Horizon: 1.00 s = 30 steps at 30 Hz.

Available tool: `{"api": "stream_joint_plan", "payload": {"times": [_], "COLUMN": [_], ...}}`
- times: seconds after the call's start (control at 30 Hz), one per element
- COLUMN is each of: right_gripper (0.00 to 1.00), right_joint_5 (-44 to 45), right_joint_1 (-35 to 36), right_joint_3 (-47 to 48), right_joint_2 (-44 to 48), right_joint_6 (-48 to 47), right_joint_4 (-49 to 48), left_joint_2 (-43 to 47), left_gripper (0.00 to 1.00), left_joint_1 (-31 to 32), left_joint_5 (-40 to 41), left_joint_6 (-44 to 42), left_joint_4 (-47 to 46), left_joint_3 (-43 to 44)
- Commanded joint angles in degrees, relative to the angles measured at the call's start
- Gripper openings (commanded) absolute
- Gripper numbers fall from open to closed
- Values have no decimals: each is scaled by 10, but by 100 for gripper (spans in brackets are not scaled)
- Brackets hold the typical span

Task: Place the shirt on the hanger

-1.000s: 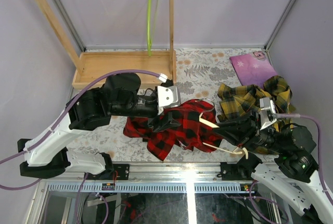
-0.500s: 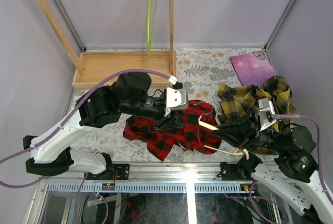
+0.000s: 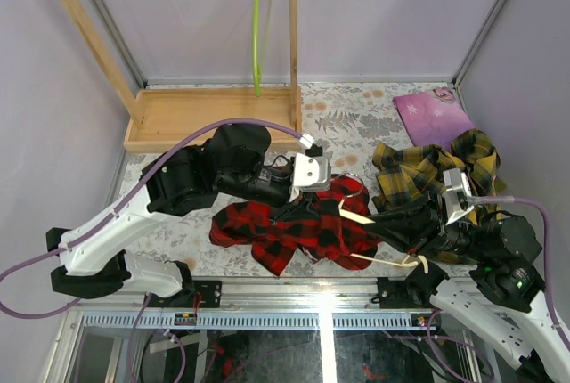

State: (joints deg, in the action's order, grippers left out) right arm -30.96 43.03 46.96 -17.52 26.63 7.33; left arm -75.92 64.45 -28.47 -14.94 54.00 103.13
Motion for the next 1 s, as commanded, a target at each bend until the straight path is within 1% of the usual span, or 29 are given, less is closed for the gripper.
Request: {"api": "stream_joint_plan", "payload": {"times": [0.0, 0.07, 0.1, 0.13, 0.17, 0.2, 0.23, 0.3, 0.37, 0.57, 0.7, 0.77, 0.87, 0.97], "right_gripper": [0, 2, 6, 14, 20, 29, 34, 42, 46, 52, 53, 53, 54, 55], "right_joint_5": [17, 23, 30, 37, 46, 59, 77, 111, 140, 242, 346, 380, 400, 378], "right_joint_1": [1, 1, 1, 1, 1, 1, 1, 1, 1, 1, 1, 1, 1, 1], "right_joint_3": [9, 11, 12, 15, 20, 24, 28, 36, 43, 56, 63, 59, 59, 61], "right_joint_2": [1, 1, 1, 1, 2, 4, 7, 17, 27, 63, 93, 107, 105, 74], "right_joint_6": [-2, -7, -11, -17, -22, -28, -33, -42, -53, -49, -18, -7, -4, 2], "right_joint_4": [-46, -35, -27, -14, -1, 15, 30, 57, 82, 141, 181, 191, 220, 257], "left_joint_2": [20, 28, 33, 40, 48, 56, 64, 82, 102, 182, 233, 251, 272, 286], "left_gripper": [1, 0, 0, 0, 0, 0, 0, 0, 0, 0, 0, 0, 1, 0], "left_joint_1": [-2, -2, -2, -2, -1, -1, -1, -2, -1, -1, -2, -1, -2, -2], "left_joint_5": [-3, 11, 19, 26, 31, 38, 46, 65, 83, 107, 133, 136, 128, 119], "left_joint_6": [-4, -4, -2, -2, -2, -1, 1, 4, 8, 4, 9, 7, -3, -7], "left_joint_4": [1, 1, 1, 2, 2, 2, 1, 2, 3, -21, -36, -30, -28, -29], "left_joint_3": [-7, -14, -18, -21, -27, -32, -38, -52, -66, -135, -175, -184, -193, -194]}}
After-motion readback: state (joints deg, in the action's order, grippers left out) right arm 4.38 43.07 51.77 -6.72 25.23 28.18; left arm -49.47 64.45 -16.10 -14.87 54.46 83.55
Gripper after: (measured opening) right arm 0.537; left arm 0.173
